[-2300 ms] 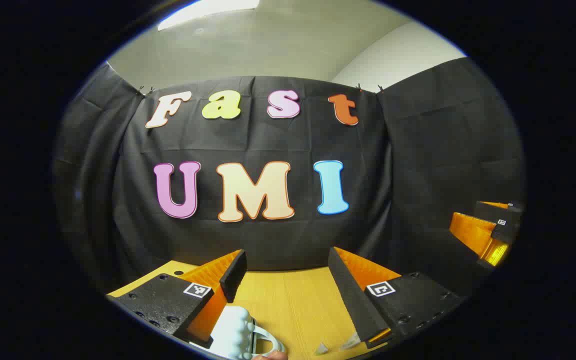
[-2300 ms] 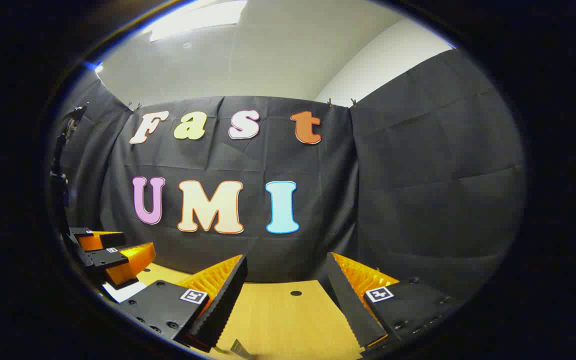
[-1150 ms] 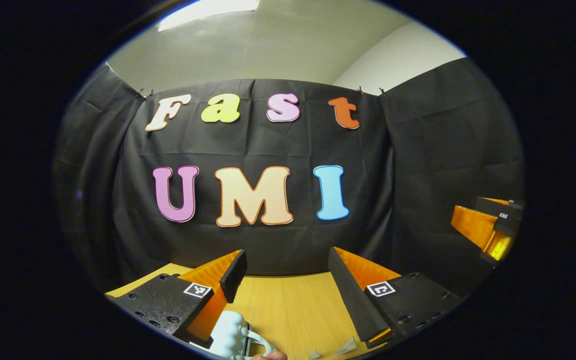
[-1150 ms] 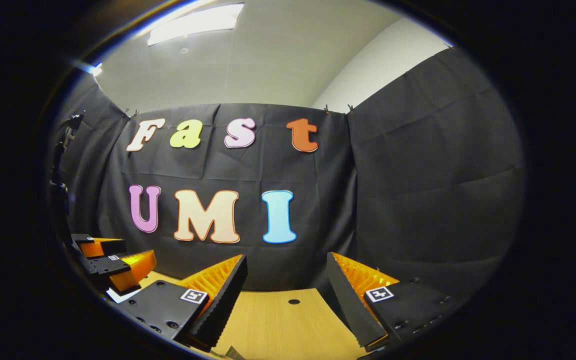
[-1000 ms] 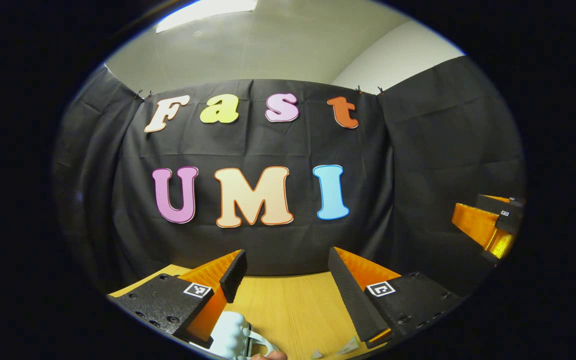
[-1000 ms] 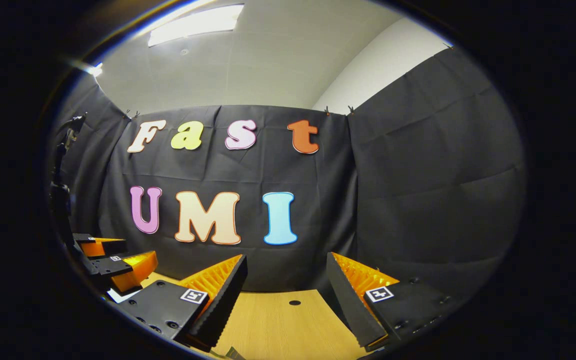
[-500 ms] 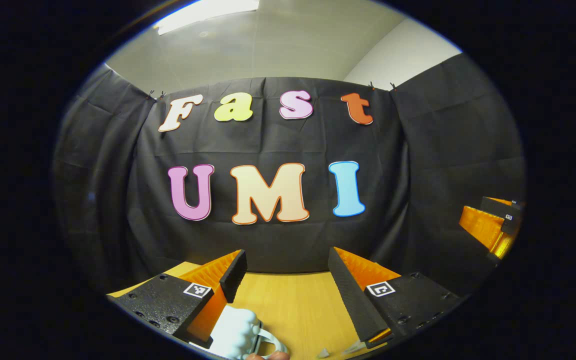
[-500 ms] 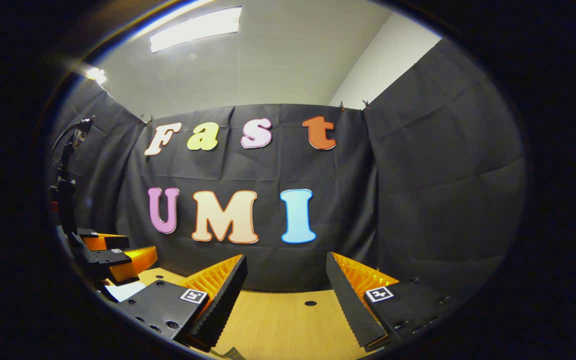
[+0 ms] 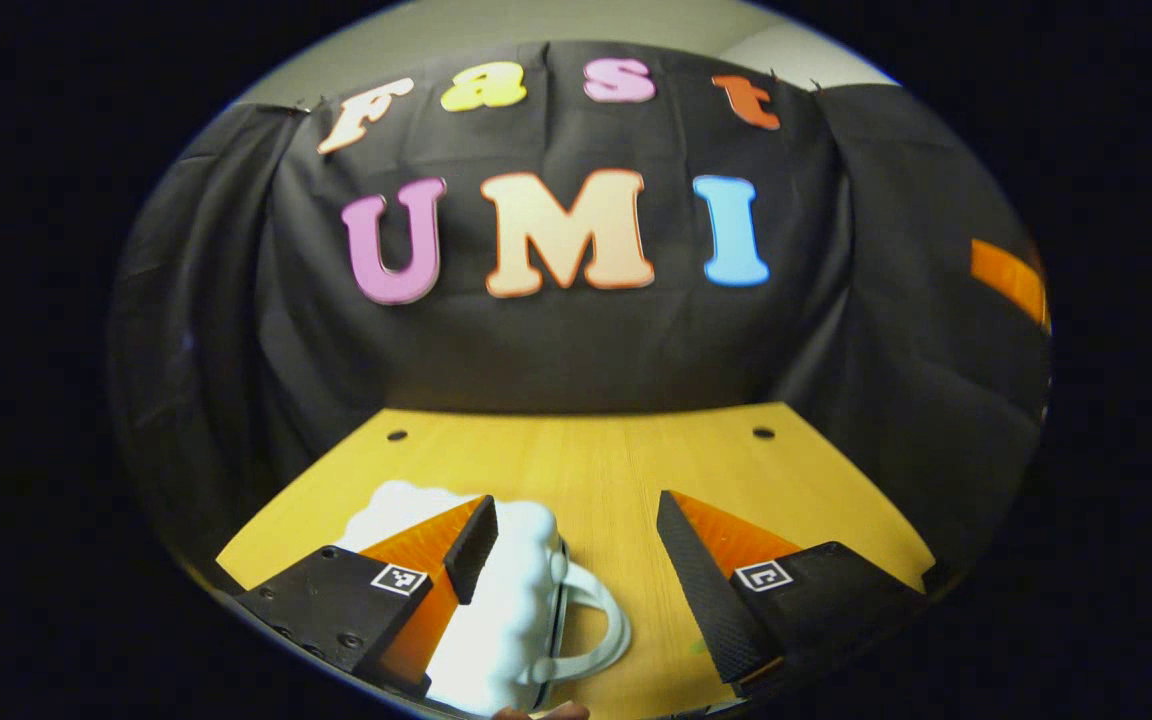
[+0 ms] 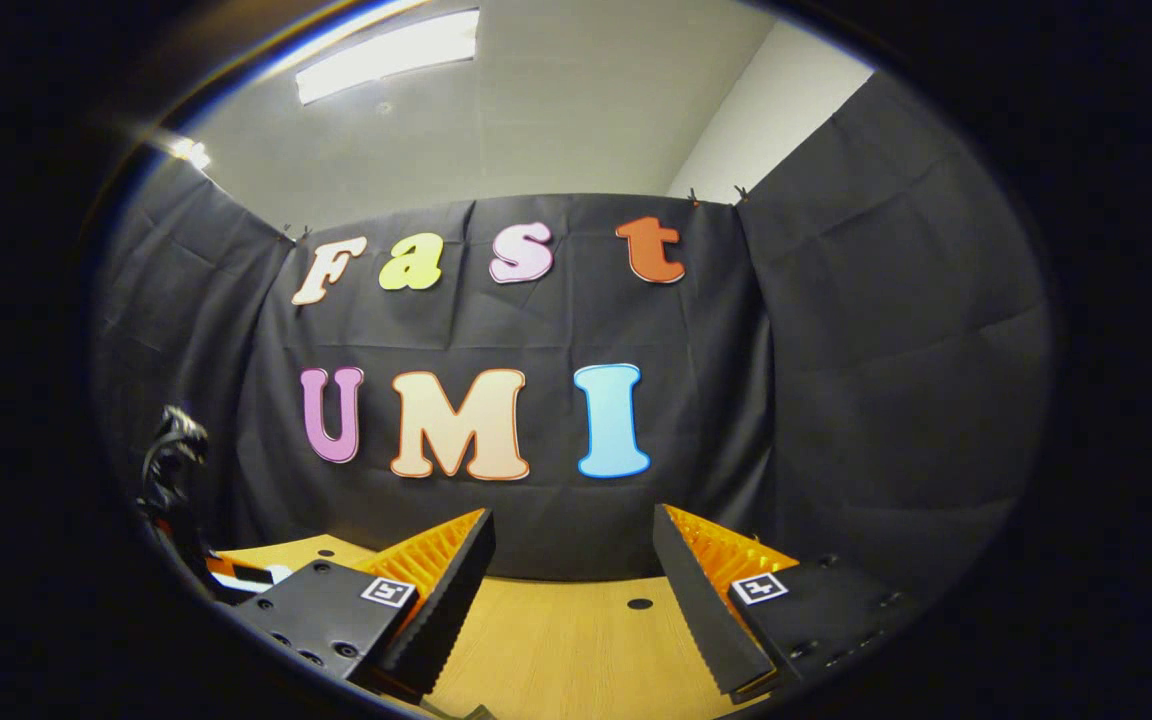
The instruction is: First open the suitcase, pack the skin care products into it, and then close the suitcase.
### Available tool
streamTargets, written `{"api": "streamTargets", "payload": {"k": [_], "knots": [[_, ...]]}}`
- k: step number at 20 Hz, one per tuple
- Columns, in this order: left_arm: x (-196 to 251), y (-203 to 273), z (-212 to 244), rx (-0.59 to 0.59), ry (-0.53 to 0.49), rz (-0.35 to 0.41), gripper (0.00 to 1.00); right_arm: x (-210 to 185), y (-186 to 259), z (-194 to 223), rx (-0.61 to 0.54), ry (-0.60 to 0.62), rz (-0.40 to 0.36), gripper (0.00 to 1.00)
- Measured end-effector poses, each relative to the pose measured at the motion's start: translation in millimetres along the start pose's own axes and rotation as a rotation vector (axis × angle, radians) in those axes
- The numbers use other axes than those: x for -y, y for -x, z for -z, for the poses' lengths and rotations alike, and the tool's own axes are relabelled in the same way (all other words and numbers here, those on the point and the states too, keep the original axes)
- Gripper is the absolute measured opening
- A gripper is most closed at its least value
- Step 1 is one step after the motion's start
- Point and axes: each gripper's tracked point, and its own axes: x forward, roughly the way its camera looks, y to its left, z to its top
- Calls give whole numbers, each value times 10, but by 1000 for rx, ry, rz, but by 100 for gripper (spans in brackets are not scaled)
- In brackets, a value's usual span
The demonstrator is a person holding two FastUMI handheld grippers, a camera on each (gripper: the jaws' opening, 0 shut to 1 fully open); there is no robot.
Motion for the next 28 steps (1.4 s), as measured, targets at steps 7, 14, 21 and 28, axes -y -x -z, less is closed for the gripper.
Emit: {"api": "streamTargets", "payload": {"k": [7, 14, 21, 28], "knots": [[258, -308, 822, -270, -7, 142, 95, 0, 5, 231, -71, 78, 64, 98], [442, -522, 1218, -442, -25, 148, 89, 247, 68, 349, -113, 101, 121, 98], [433, -550, 1510, -586, 52, 137, 59, 357, 109, 385, -114, 138, 128, 98], [383, -424, 1248, -647, 65, 181, 4, 226, 72, 442, -100, 79, 21, 99]]}}
